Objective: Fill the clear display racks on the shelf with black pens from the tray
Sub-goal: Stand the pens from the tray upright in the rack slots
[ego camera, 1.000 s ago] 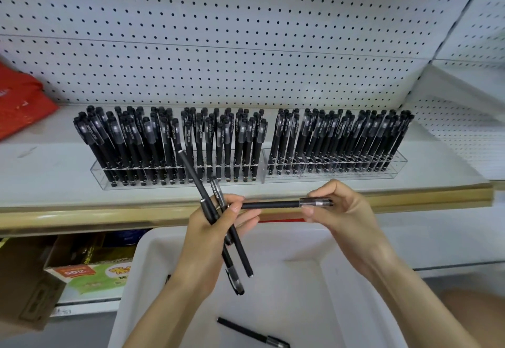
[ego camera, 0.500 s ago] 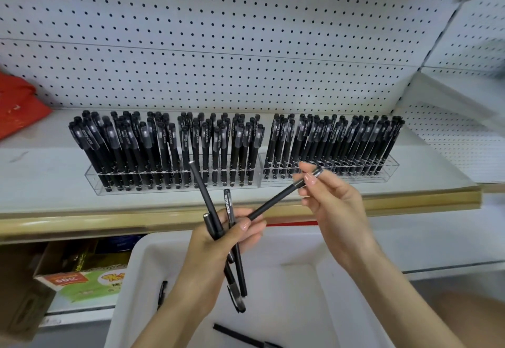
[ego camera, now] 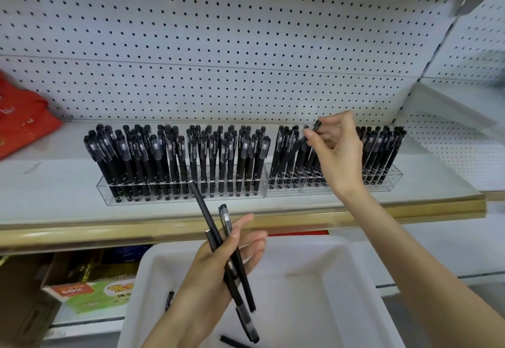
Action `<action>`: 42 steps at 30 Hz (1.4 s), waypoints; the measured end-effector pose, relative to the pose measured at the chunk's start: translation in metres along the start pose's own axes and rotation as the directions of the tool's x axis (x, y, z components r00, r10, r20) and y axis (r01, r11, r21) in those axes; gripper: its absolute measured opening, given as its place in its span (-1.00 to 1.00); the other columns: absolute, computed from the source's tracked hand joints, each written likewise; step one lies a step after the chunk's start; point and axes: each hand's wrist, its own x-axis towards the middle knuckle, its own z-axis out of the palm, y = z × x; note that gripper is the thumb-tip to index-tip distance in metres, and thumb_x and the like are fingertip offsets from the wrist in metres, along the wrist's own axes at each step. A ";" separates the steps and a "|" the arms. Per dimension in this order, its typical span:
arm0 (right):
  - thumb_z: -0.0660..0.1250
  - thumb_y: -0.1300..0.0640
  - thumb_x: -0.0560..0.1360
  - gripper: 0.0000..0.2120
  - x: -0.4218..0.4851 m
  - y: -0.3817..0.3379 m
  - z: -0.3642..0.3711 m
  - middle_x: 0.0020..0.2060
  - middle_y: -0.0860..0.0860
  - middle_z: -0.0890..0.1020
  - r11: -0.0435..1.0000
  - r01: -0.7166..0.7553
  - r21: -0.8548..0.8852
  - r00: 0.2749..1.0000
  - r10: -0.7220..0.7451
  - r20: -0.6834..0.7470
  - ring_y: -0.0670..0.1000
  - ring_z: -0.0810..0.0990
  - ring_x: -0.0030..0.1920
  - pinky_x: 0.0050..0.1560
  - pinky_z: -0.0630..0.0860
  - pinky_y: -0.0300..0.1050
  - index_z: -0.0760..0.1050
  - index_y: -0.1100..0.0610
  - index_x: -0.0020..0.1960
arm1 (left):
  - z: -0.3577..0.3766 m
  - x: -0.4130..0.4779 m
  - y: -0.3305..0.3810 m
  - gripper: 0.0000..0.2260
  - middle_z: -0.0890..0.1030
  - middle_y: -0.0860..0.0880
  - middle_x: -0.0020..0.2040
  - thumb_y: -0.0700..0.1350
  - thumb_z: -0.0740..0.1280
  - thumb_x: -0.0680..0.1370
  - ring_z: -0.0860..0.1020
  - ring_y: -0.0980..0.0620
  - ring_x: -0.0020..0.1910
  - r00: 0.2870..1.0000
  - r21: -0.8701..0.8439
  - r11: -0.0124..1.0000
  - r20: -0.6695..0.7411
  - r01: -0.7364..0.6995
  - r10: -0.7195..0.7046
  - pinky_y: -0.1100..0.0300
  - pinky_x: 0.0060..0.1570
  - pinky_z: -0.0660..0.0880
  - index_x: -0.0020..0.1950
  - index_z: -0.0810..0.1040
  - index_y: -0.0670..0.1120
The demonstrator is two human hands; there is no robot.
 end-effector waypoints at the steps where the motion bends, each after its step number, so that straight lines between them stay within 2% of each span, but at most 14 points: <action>1: 0.43 0.08 0.48 -0.74 0.001 0.000 0.001 -0.18 -0.13 0.58 1.000 0.005 -0.007 1.000 -0.005 -0.002 -0.14 0.60 -0.18 -0.11 0.49 -0.25 0.35 0.04 0.02 | -0.002 0.000 0.001 -0.75 0.68 -0.21 0.00 -0.16 0.20 0.60 0.67 -0.04 -0.09 1.000 -0.002 1.000 0.001 0.003 -0.003 0.11 0.02 0.60 0.17 0.64 -0.11; 6: 0.43 0.08 0.49 -0.76 0.004 -0.004 0.002 -0.20 -0.22 0.54 0.991 0.083 -0.105 0.996 -0.080 0.030 -0.26 0.54 -0.23 -0.13 0.48 -0.28 0.37 0.07 0.01 | -0.005 -0.002 0.002 -0.75 0.60 -0.12 -0.22 -0.12 0.26 0.54 0.49 0.06 -0.38 1.000 0.025 1.000 0.002 0.006 -0.006 0.18 -0.20 0.60 0.11 0.68 -0.07; 10: 0.42 0.07 0.49 -0.76 0.000 -0.001 0.007 -0.23 -0.19 0.55 0.963 0.175 -0.203 0.979 -0.147 0.144 -0.10 0.58 -0.19 -0.07 0.56 -0.02 0.44 0.15 0.05 | -0.005 -0.001 0.000 -0.71 0.54 -0.08 -0.26 -0.08 0.29 0.47 0.39 0.07 -0.42 1.000 0.047 0.999 0.019 0.018 -0.019 0.20 -0.25 0.50 0.13 0.67 -0.05; 15: 0.42 0.07 0.48 -0.89 -0.003 0.011 0.013 -0.19 -0.07 0.63 0.932 0.257 -0.254 0.950 -0.196 0.243 -0.04 0.60 -0.19 -0.14 0.58 0.10 0.58 0.06 -0.01 | -0.007 -0.004 0.002 -0.72 0.54 -0.08 -0.27 -0.08 0.29 0.45 0.39 0.09 -0.41 0.999 0.054 0.998 0.042 0.008 -0.011 0.23 -0.28 0.50 0.10 0.68 -0.05; 19: 0.40 0.07 0.50 -0.87 0.000 0.007 0.015 -0.11 -0.11 0.49 0.932 0.269 -0.243 0.947 -0.210 0.243 -0.20 0.49 -0.27 -0.17 0.54 -0.02 0.63 0.08 0.01 | -0.011 -0.004 0.005 -0.70 0.54 -0.07 -0.27 -0.08 0.30 0.45 0.38 0.09 -0.40 0.999 0.056 0.998 0.035 0.002 -0.004 0.23 -0.27 0.50 0.12 0.67 -0.07; 24: 0.36 0.05 0.53 -0.87 0.001 0.003 0.012 -0.17 -0.18 0.42 0.943 0.228 -0.243 0.959 -0.174 0.225 -0.12 0.46 -0.29 -0.17 0.46 -0.19 0.64 0.05 0.02 | -0.006 -0.005 0.005 -0.72 0.52 -0.06 -0.28 -0.08 0.29 0.48 0.35 0.11 -0.44 0.998 0.102 0.995 0.065 0.008 -0.015 0.24 -0.30 0.45 0.13 0.67 -0.07; 27: 0.37 0.11 0.53 -0.88 -0.004 -0.004 0.007 -0.20 -0.21 0.48 0.965 0.196 -0.173 0.965 -0.159 0.207 -0.09 0.48 -0.25 -0.17 0.39 -0.35 0.63 0.07 0.03 | -0.003 -0.007 0.004 -0.74 0.53 -0.06 -0.28 -0.09 0.26 0.53 0.35 0.11 -0.45 0.994 0.155 0.988 0.098 0.025 -0.041 0.24 -0.31 0.45 0.13 0.67 -0.05; 29: 0.36 0.12 0.53 -0.91 -0.011 -0.014 0.006 -0.19 -0.20 0.57 0.982 0.165 -0.094 0.953 -0.134 0.271 -0.09 0.52 -0.24 -0.17 0.42 -0.33 0.64 0.03 -0.01 | 0.000 -0.008 0.002 -0.75 0.54 -0.06 -0.28 -0.09 0.25 0.56 0.35 0.11 -0.44 0.991 0.198 0.979 0.121 0.036 -0.061 0.24 -0.31 0.45 0.13 0.67 -0.03; 31: 0.37 0.08 0.52 -0.90 -0.020 -0.025 0.006 -0.20 -0.16 0.64 0.994 0.110 -0.019 0.908 -0.092 0.408 -0.03 0.57 -0.21 -0.17 0.48 -0.21 0.66 0.03 -0.05 | 0.002 -0.008 0.000 -0.76 0.54 -0.06 -0.27 -0.07 0.25 0.56 0.34 0.11 -0.43 0.985 0.239 0.970 0.150 0.043 -0.081 0.24 -0.30 0.44 0.12 0.67 0.00; 33: 0.36 0.00 0.49 -0.81 -0.028 -0.036 0.008 -0.23 -0.05 0.68 0.999 0.037 0.035 0.817 -0.051 0.574 0.05 0.61 -0.18 -0.13 0.50 -0.14 0.68 0.09 -0.07 | 0.005 -0.008 -0.002 -0.76 0.55 -0.05 -0.27 -0.06 0.25 0.55 0.34 0.11 -0.43 0.980 0.271 0.961 0.175 0.045 -0.096 0.24 -0.29 0.45 0.11 0.68 0.01; 35: 0.34 -0.07 0.44 -0.71 -0.037 -0.044 0.012 -0.23 0.00 0.69 0.997 -0.034 0.075 0.698 -0.030 0.716 0.01 0.62 -0.17 -0.14 0.50 -0.18 0.68 0.12 -0.07 | 0.008 -0.009 -0.004 -0.76 0.56 -0.05 -0.27 -0.05 0.26 0.54 0.35 0.11 -0.43 0.975 0.297 0.953 0.189 0.053 -0.113 0.24 -0.26 0.46 0.11 0.68 0.01; 37: 0.38 -0.03 0.44 -0.77 -0.044 -0.050 0.016 -0.26 -0.01 0.67 0.992 -0.083 0.090 0.605 -0.021 0.796 -0.10 0.57 -0.26 -0.23 0.44 -0.28 0.67 0.12 -0.13 | 0.009 -0.010 -0.004 -0.77 0.56 -0.06 -0.26 -0.05 0.26 0.56 0.36 0.10 -0.43 0.971 0.317 0.947 0.203 0.060 -0.129 0.23 -0.24 0.46 0.11 0.68 0.01; 40: 0.42 0.13 0.48 -0.86 -0.050 -0.052 0.020 -0.37 -0.02 0.55 0.983 -0.160 0.089 0.554 0.015 0.832 -0.20 0.43 -0.35 -0.29 0.32 -0.39 0.62 0.14 -0.24 | 0.009 -0.012 -0.004 -0.77 0.57 -0.06 -0.26 -0.05 0.26 0.56 0.36 0.11 -0.43 0.969 0.334 0.941 0.209 0.057 -0.133 0.24 -0.23 0.46 0.12 0.67 0.01; 42: 0.42 0.13 0.48 -0.84 -0.051 -0.052 0.019 -0.36 -0.01 0.52 0.973 -0.208 0.101 0.554 0.032 0.832 -0.13 0.44 -0.29 -0.21 0.35 -0.31 0.60 0.12 -0.27 | 0.007 -0.012 -0.003 -0.77 0.57 -0.05 -0.25 -0.05 0.26 0.57 0.37 0.12 -0.42 0.968 0.355 0.934 0.215 0.047 -0.131 0.23 -0.21 0.47 0.12 0.67 0.02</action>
